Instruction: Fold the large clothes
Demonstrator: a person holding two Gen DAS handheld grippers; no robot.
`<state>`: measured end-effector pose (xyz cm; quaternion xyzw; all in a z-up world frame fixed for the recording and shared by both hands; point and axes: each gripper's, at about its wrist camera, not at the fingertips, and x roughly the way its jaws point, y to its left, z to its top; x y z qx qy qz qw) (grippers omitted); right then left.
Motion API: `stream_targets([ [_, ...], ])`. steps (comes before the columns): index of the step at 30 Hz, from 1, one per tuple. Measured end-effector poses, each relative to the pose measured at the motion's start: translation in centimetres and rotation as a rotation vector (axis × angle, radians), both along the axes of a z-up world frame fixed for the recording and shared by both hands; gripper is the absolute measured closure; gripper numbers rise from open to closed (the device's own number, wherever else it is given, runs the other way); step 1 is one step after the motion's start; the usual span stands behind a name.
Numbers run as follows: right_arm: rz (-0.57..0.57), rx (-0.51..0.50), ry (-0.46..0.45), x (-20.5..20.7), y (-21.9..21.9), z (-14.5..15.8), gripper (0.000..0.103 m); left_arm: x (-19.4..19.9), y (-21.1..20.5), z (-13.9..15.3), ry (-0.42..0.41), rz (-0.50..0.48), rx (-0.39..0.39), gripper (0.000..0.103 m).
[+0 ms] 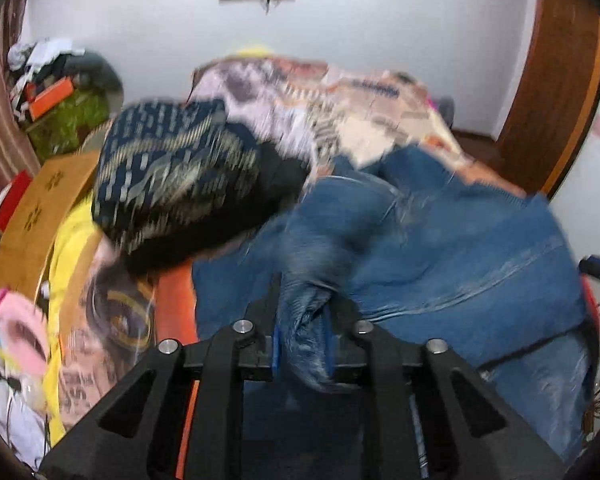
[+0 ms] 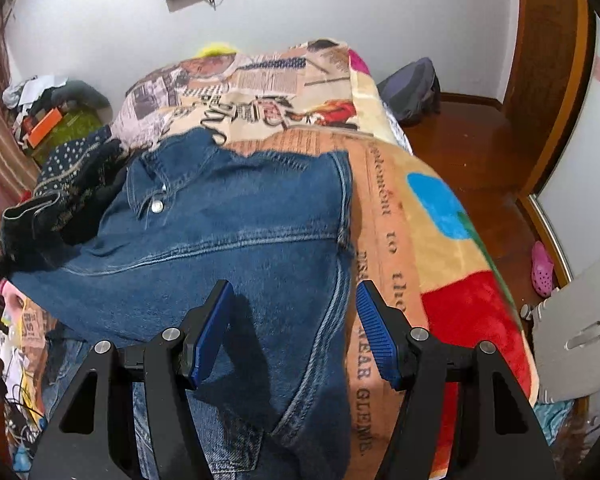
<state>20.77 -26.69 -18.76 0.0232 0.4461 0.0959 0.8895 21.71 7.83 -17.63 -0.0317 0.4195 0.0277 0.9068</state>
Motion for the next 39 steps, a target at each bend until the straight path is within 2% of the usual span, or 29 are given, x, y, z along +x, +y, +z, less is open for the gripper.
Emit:
stream_targets([
  [1,0.001,-0.004,0.008,-0.1,0.1,-0.2,0.043,-0.3,0.5,-0.9,0.030,0.007,-0.005,0.076],
  [5,-0.001,-0.003,0.020,-0.3,0.0,-0.6,0.043,-1.6,1.5,-4.3,0.130,0.009,-0.027,0.055],
  [7,-0.008,0.002,0.024,-0.3,-0.1,-0.6,0.043,-2.4,1.7,-5.9,0.178,0.012,-0.032,0.049],
  [8,-0.010,0.006,0.026,-0.3,-0.2,-0.6,0.043,-2.8,1.8,-6.3,0.187,0.011,-0.043,0.047],
  [11,-0.022,0.019,0.031,-0.4,-0.3,-0.8,0.043,-3.9,3.1,-7.2,0.195,0.047,-0.098,0.031],
  [12,-0.025,0.024,0.033,-0.4,-0.3,-0.8,0.043,-4.3,3.7,-7.2,0.196,0.069,-0.123,0.029],
  [17,-0.033,0.045,0.043,-0.4,-0.5,-0.9,0.043,-5.4,6.2,-6.9,0.202,0.101,-0.208,0.027],
  [22,-0.032,0.049,0.032,-0.2,-0.6,-0.2,0.043,-5.3,7.7,-4.4,0.155,0.129,-0.174,0.027],
  [28,-0.036,0.055,-0.011,0.9,-0.8,1.3,0.043,-2.0,9.8,-2.5,0.105,0.164,-0.164,0.027],
  [33,-0.047,0.062,-0.033,2.5,-1.2,2.0,0.043,1.6,11.1,-4.0,0.130,0.175,-0.189,0.027],
  [35,-0.056,0.068,-0.026,3.5,-1.5,1.7,0.043,2.8,11.7,-5.2,0.158,0.180,-0.225,0.027],
  [39,-0.069,0.106,0.023,5.3,-2.3,0.4,0.043,4.9,13.0,-8.7,0.238,0.170,-0.347,0.028],
])
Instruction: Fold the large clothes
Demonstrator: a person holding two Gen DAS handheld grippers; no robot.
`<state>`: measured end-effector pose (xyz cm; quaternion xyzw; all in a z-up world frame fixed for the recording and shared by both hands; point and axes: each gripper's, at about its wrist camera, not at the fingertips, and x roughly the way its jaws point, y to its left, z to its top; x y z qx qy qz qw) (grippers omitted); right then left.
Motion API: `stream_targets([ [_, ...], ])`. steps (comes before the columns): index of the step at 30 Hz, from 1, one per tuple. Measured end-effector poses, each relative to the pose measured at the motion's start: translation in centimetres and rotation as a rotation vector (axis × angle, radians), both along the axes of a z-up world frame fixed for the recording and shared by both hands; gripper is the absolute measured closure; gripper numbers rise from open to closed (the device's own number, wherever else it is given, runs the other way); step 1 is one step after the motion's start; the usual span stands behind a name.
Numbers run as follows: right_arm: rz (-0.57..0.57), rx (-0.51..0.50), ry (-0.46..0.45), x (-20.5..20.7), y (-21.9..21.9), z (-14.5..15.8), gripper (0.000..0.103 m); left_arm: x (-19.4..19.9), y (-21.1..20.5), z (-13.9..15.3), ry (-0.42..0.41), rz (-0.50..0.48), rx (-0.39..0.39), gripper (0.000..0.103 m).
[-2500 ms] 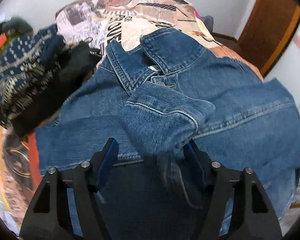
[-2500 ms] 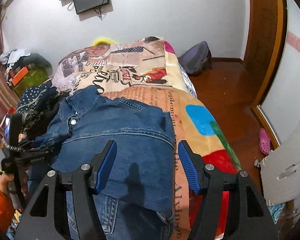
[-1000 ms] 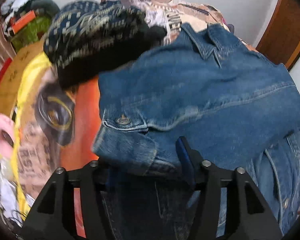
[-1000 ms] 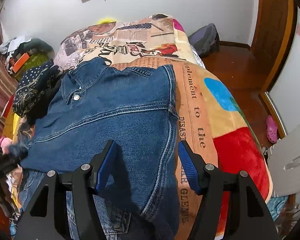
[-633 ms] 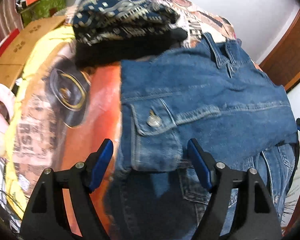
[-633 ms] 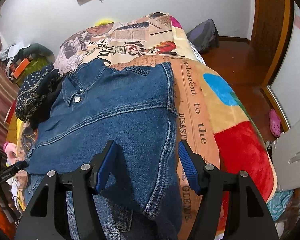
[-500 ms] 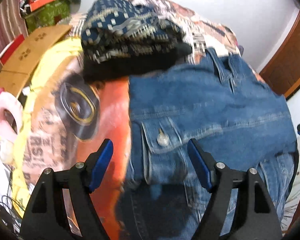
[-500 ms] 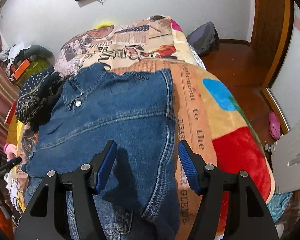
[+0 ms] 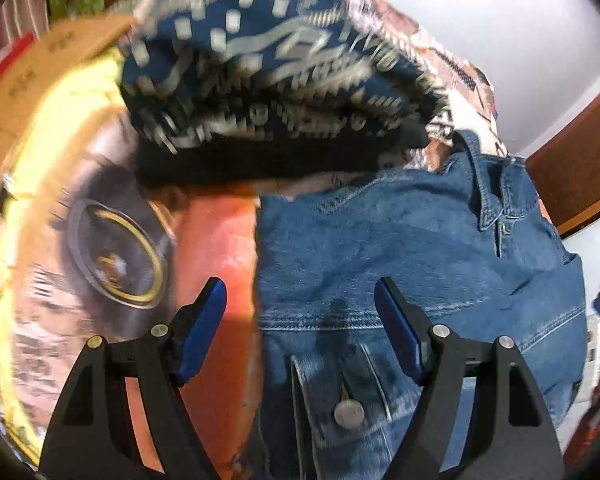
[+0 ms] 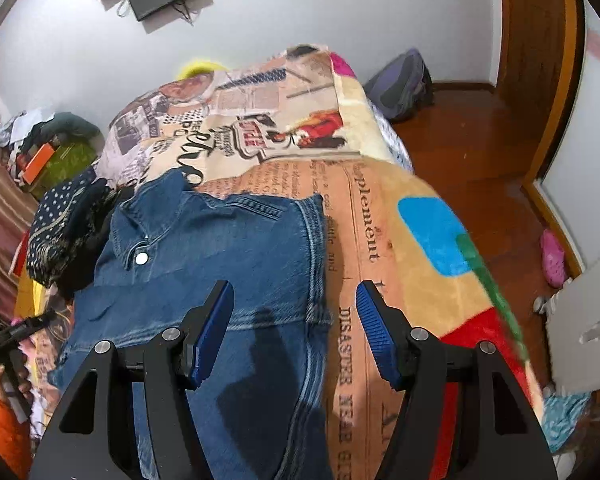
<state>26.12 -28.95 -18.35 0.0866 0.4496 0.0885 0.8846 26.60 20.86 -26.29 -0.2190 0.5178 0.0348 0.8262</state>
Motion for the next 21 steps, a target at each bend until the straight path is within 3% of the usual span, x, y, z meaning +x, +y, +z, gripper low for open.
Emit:
stream_targets([
  [5,0.001,0.096,0.134,2.8,-1.1,-3.2,0.043,1.3,1.0,-3.6,0.065,-0.001,-0.155,0.032],
  [10,0.019,0.198,0.196,4.0,-1.5,-4.5,0.043,2.5,1.8,-6.2,0.092,0.008,-0.260,0.032],
  [13,0.055,0.280,0.259,5.1,-1.2,-5.5,0.043,3.0,2.2,-6.7,0.066,0.005,-0.321,0.032],
  [16,0.063,0.298,0.278,5.5,-0.6,-6.0,0.033,3.6,2.4,-6.8,0.051,-0.005,-0.347,0.035],
  [17,0.066,0.287,0.275,5.6,-0.3,-5.9,0.032,3.9,2.4,-6.7,0.052,-0.007,-0.337,0.047],
  [18,0.067,0.274,0.270,5.6,-0.1,-5.8,0.032,4.0,2.0,-6.5,0.056,-0.014,-0.304,0.071],
  [19,0.068,0.264,0.262,5.6,0.1,-5.7,0.032,4.1,1.5,-6.1,0.060,-0.020,-0.261,0.083],
  [20,0.072,0.253,0.250,5.4,0.4,-5.6,0.032,4.1,1.0,-5.8,0.058,-0.029,-0.227,0.093],
  [21,0.075,0.241,0.235,5.2,0.6,-5.4,0.036,4.0,0.2,-4.9,0.044,-0.043,-0.161,0.095],
])
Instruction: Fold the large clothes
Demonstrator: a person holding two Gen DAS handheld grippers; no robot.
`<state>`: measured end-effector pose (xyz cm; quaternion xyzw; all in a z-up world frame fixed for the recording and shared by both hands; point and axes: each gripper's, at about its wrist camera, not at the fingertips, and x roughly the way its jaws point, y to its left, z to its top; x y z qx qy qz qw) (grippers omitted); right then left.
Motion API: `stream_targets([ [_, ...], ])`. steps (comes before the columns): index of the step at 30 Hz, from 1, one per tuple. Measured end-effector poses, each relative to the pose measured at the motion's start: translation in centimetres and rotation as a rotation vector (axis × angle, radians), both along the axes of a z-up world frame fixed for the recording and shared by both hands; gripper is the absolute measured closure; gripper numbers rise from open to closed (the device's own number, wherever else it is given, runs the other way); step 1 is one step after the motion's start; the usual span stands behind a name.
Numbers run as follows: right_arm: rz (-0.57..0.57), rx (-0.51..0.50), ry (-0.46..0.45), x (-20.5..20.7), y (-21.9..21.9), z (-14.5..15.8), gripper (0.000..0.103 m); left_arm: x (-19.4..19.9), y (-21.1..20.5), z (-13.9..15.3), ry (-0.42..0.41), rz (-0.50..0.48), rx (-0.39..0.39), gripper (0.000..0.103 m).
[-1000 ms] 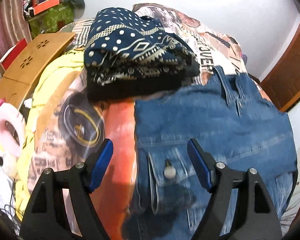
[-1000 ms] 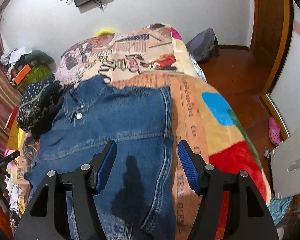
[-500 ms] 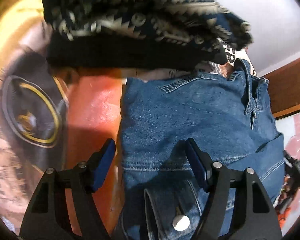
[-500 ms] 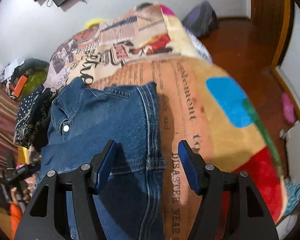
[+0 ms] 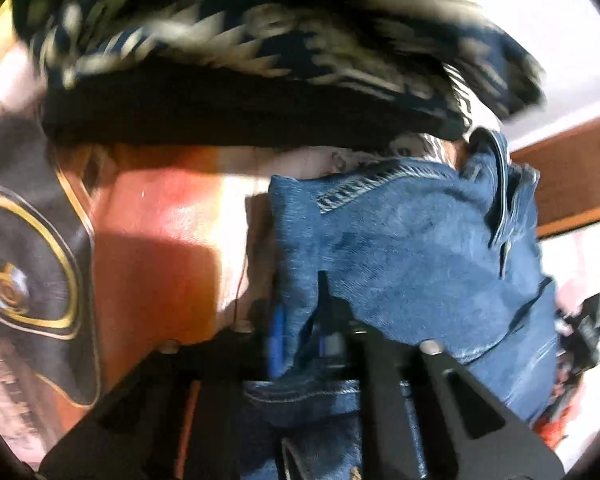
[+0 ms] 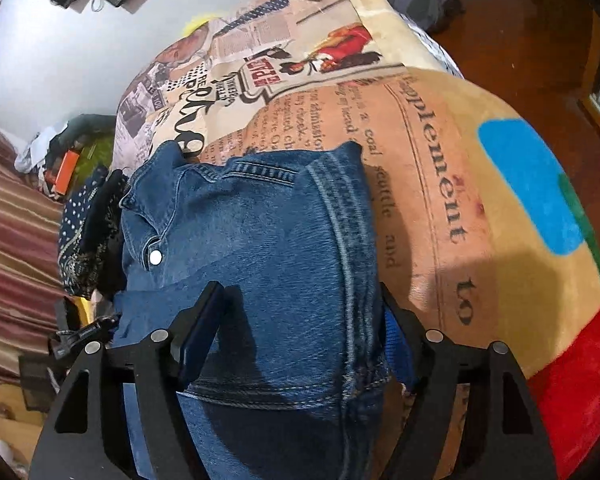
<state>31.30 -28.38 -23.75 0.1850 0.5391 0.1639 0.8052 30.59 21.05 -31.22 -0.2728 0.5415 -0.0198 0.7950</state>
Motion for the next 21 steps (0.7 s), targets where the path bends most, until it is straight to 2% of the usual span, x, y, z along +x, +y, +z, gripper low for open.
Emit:
stream_targets([
  [1,0.003,-0.006,-0.014,-0.1,0.1,0.1,0.039,-0.2,-0.9,0.9,-0.017,-0.018,0.074,0.095],
  [3,0.012,-0.022,-0.043,-0.4,0.3,0.6,0.065,-0.6,-2.8,2.9,-0.052,-0.057,0.191,0.095],
  [4,0.015,-0.028,-0.058,-0.7,0.4,1.0,0.071,-0.8,-3.8,4.1,-0.073,-0.074,0.237,0.096],
  [5,0.014,-0.029,-0.071,-0.7,0.3,1.3,0.084,-1.1,-4.7,5.3,-0.095,-0.091,0.274,0.096],
  [6,0.013,-0.026,-0.085,-0.9,0.3,1.8,0.089,-1.2,-5.4,6.1,-0.109,-0.100,0.302,0.096],
  [8,0.016,0.006,-0.121,-1.5,0.0,3.2,0.091,-2.0,-7.1,9.1,-0.167,-0.126,0.376,0.096],
  [11,0.033,0.032,-0.177,-2.4,0.3,5.6,0.092,-3.0,-8.5,12.8,-0.237,-0.132,0.402,0.096],
  [16,0.063,0.023,-0.290,-4.0,1.7,9.9,0.093,-3.8,-8.4,18.8,-0.342,-0.113,0.349,0.096],
  [21,0.102,0.014,-0.411,-4.7,3.2,14.7,0.093,-4.2,-10.4,23.2,-0.434,-0.146,0.313,0.096],
])
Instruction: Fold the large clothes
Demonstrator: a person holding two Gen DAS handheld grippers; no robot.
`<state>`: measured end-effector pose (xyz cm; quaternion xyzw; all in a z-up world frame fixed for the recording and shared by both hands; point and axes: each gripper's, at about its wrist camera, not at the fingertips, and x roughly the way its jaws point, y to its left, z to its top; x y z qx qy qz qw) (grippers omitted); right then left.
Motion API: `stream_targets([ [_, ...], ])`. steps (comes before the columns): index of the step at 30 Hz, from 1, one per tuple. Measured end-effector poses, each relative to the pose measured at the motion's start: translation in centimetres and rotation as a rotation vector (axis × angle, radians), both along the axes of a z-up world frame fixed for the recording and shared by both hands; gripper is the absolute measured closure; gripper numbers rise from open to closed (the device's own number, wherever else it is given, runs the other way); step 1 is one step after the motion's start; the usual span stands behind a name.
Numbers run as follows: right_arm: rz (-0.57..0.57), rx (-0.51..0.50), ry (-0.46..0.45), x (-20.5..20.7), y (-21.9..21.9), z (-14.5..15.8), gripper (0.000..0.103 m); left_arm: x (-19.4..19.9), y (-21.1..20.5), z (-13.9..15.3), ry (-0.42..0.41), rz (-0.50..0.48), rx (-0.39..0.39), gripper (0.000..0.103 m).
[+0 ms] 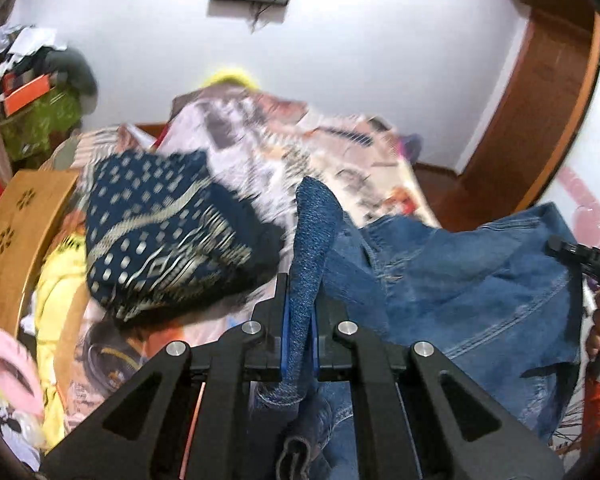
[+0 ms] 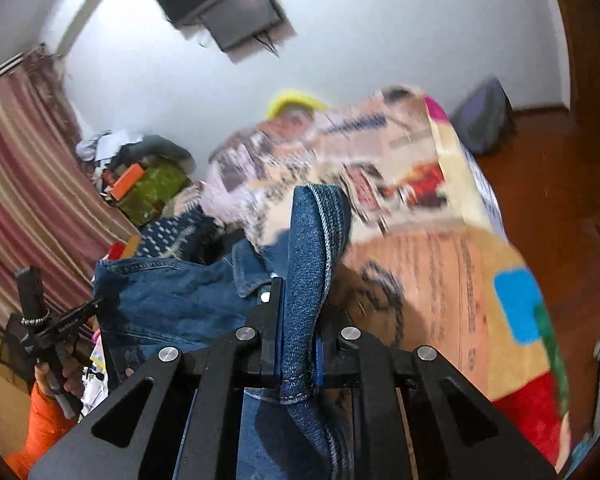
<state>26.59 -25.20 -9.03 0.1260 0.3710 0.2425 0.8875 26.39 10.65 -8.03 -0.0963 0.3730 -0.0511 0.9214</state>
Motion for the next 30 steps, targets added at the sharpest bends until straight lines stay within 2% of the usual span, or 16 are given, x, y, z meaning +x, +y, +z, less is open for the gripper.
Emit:
stream_targets([
  [5,0.008,-0.015,-0.101,0.3,1.0,3.7,0.093,1.4,-2.5,3.3,-0.062,-0.041,-0.004,0.096],
  [9,0.001,-0.041,-0.141,1.9,1.3,5.4,0.094,3.3,-3.3,5.1,-0.107,-0.045,0.004,0.096],
  [12,-0.017,-0.059,-0.152,3.7,1.0,5.8,0.094,5.1,-3.3,5.5,-0.120,-0.038,0.011,0.096],
  [15,-0.041,-0.081,-0.139,5.7,0.4,5.2,0.094,7.8,-2.9,4.6,-0.094,-0.022,0.027,0.096],
  [19,-0.078,-0.130,-0.072,9.0,-0.5,2.3,0.095,11.4,-1.9,1.3,-0.025,0.001,0.059,0.096],
  [26,-0.166,-0.233,0.079,14.0,-3.5,-5.9,0.095,15.7,1.0,-5.8,0.098,0.073,0.119,0.096],
  [30,-0.187,-0.263,0.152,15.4,-5.4,-9.1,0.094,16.8,3.0,-8.5,0.149,0.097,0.104,0.096],
])
